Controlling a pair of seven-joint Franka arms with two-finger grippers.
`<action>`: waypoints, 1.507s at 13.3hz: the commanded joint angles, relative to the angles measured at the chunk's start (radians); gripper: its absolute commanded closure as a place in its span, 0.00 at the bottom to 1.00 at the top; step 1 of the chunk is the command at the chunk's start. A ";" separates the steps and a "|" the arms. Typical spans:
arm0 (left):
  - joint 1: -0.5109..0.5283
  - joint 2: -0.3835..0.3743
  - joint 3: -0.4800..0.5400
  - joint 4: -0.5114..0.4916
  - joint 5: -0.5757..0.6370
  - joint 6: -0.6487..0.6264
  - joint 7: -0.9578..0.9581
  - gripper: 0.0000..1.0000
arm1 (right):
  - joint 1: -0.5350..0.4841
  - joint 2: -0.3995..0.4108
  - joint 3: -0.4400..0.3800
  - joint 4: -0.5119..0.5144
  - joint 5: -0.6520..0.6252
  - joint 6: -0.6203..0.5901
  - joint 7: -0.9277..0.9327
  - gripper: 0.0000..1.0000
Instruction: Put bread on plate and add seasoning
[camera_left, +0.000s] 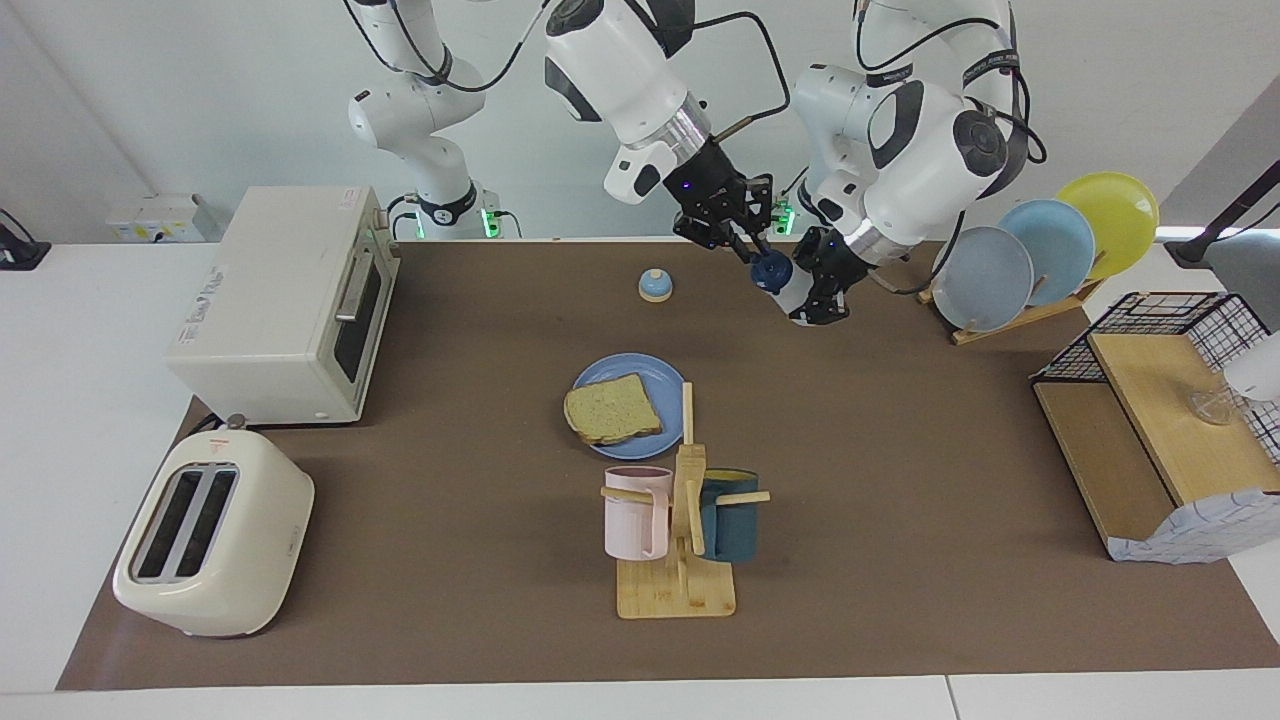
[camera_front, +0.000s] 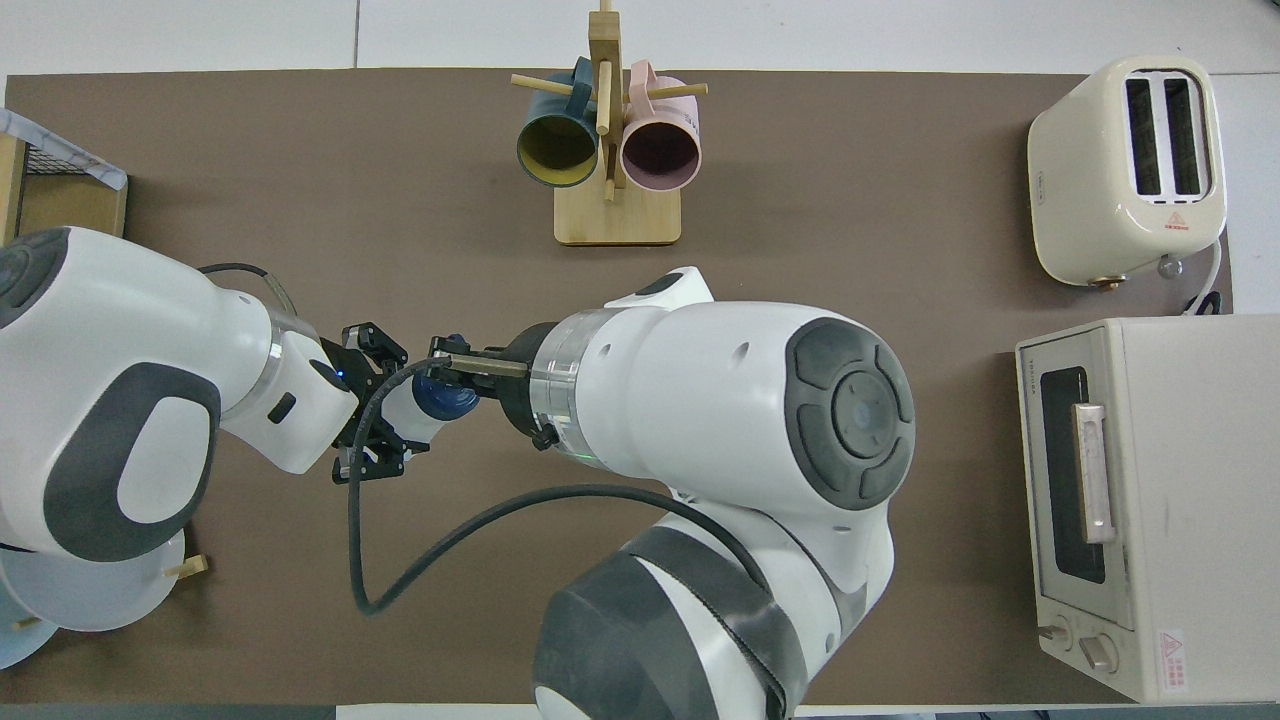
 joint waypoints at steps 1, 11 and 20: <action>-0.002 -0.033 -0.001 -0.032 -0.010 0.020 -0.007 1.00 | -0.021 0.000 0.010 -0.005 0.002 0.024 0.022 1.00; -0.002 -0.033 0.002 -0.034 -0.008 0.014 -0.003 1.00 | -0.075 0.009 0.008 -0.006 0.253 0.176 0.081 1.00; 0.001 -0.025 0.003 -0.034 -0.010 0.103 -0.073 1.00 | -0.153 -0.054 0.000 -0.152 0.201 0.145 0.024 0.00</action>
